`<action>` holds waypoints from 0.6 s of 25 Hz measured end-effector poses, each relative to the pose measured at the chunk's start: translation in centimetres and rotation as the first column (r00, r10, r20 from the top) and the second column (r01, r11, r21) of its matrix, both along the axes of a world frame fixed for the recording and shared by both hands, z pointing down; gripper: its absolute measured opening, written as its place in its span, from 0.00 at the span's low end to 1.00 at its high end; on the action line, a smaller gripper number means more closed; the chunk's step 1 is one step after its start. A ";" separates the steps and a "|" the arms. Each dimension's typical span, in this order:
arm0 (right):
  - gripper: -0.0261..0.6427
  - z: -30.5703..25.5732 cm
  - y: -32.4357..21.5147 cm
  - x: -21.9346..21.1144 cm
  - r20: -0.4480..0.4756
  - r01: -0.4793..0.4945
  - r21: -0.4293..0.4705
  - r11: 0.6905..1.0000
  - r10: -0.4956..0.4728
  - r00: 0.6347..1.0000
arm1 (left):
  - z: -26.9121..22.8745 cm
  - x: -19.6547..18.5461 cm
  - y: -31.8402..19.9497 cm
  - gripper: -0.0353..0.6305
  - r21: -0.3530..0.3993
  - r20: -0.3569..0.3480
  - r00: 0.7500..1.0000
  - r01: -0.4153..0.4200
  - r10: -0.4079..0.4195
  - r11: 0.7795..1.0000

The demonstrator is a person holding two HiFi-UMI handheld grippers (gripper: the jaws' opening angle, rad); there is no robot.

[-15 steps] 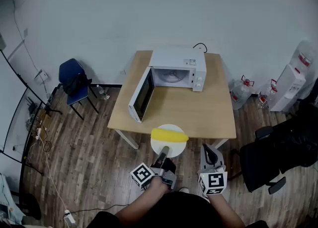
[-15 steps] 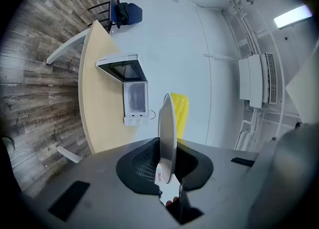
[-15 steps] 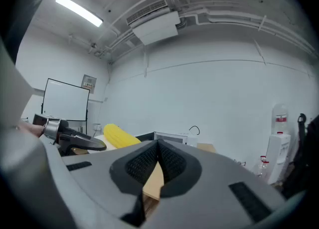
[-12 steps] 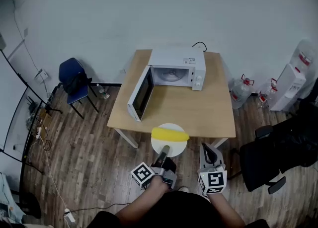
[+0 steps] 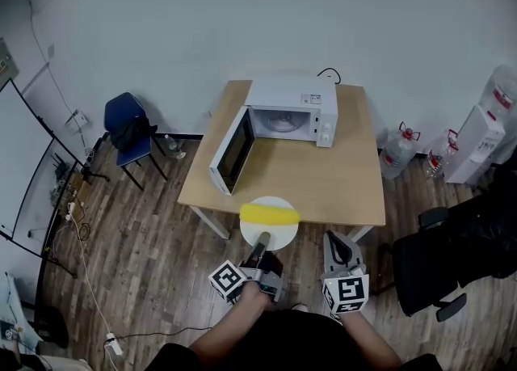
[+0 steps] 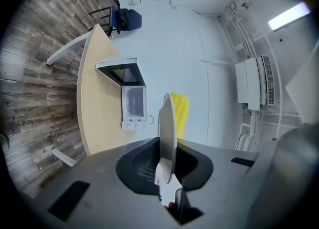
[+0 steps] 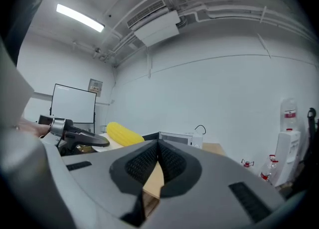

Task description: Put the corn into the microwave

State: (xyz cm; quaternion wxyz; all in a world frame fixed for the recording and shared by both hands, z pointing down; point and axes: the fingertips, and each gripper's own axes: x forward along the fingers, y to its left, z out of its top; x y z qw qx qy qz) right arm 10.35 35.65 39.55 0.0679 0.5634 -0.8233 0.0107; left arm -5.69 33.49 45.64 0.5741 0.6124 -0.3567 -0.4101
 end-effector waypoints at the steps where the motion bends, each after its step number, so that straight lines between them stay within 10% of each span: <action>1: 0.13 0.0 0.0 0.0 0.001 0.008 0.002 1.000 -0.008 1.000 | -0.2 -0.1 -0.1 0.10 0.009 -0.001 1.000 0.007 -0.007 1.000; 15: 0.13 2.8 -0.2 -0.1 0.007 0.039 -0.037 0.999 -0.039 0.999 | 0.1 1.5 -3.0 0.10 0.018 -0.014 1.000 -0.007 0.007 1.000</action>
